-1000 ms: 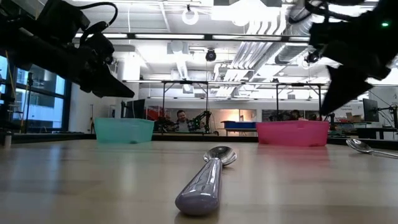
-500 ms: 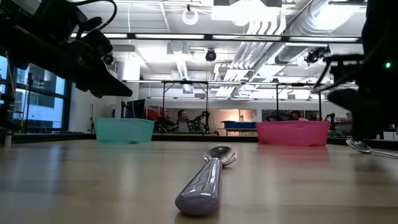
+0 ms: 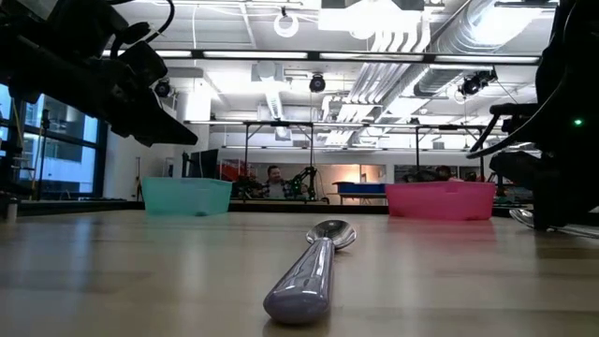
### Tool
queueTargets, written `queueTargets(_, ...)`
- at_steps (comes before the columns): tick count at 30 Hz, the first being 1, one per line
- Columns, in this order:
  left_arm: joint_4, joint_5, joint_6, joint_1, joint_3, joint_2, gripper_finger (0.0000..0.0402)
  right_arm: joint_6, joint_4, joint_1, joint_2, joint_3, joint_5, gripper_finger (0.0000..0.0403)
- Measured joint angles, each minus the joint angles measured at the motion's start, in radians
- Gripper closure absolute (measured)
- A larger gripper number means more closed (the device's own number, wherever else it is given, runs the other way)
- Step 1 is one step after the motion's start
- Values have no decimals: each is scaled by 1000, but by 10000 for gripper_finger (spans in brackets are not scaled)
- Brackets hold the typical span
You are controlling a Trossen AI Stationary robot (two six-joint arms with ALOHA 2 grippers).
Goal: Sort silverware by color (type)
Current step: Put the orange spoon into the pink bin
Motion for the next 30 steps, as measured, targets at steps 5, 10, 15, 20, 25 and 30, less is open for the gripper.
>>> queueTargets(5, 0, 0, 0, 0, 0, 0, 396, -46, 18, 0, 0, 0, 7, 379)
queueTargets(10, 0, 0, -9, 0, 0, 0, 396, -61, 16, 0, 1, 2, 18, 396)
queueTargets(15, 0, 0, -10, 0, 0, 0, 396, -62, -34, -1, 3, 36, 17, 401)
queueTargets(20, 0, 0, -10, 0, 0, 0, 396, -94, -63, -13, -18, 53, 19, 402)
queueTargets(25, 0, 0, -11, 0, 0, 0, 396, -169, -54, -69, -33, 54, 32, 402)
queueTargets(30, 0, -1, -19, 0, 0, 0, 396, -313, -55, -158, -60, 76, 39, 402)
